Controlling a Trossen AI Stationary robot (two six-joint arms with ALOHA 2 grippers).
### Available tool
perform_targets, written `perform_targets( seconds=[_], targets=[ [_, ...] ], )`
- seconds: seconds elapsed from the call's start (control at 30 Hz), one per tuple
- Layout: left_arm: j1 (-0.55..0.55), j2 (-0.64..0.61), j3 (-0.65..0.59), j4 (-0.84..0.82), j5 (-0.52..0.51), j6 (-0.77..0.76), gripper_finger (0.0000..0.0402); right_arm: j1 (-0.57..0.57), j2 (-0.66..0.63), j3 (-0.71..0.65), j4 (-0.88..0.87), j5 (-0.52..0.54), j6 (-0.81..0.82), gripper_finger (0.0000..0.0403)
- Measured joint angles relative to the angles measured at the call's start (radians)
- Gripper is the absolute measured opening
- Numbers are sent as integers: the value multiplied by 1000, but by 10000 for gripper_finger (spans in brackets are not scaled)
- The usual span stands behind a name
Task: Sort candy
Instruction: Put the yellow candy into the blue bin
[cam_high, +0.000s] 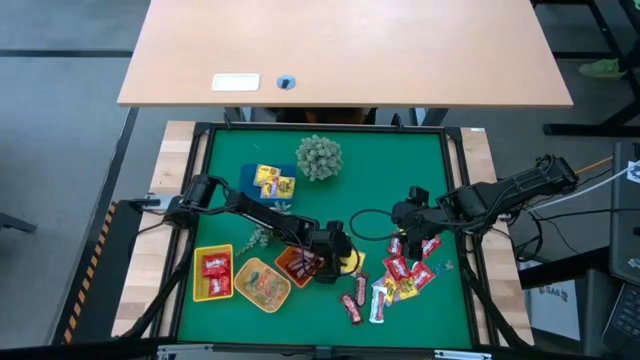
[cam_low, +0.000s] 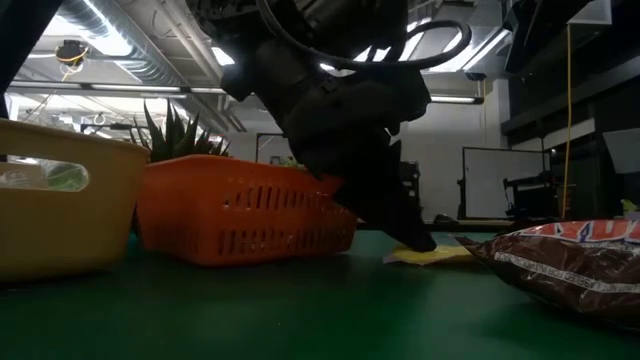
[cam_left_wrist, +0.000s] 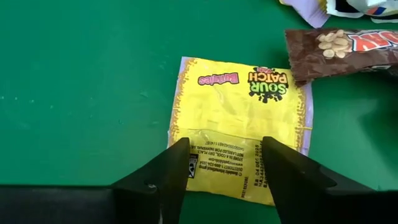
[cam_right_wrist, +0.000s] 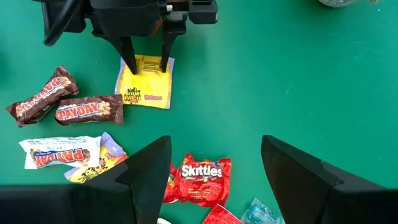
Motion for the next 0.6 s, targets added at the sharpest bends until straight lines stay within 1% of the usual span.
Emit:
perform_targets(
  seconds=[0.43,0.6],
  targets=[
    [2,3,-3,13,-6,-7,66,0,0,0,2,0,0,250],
    [2,-25,-7,7,-7,-8,33,0,0,0,3,-1,0,250]
  ],
)
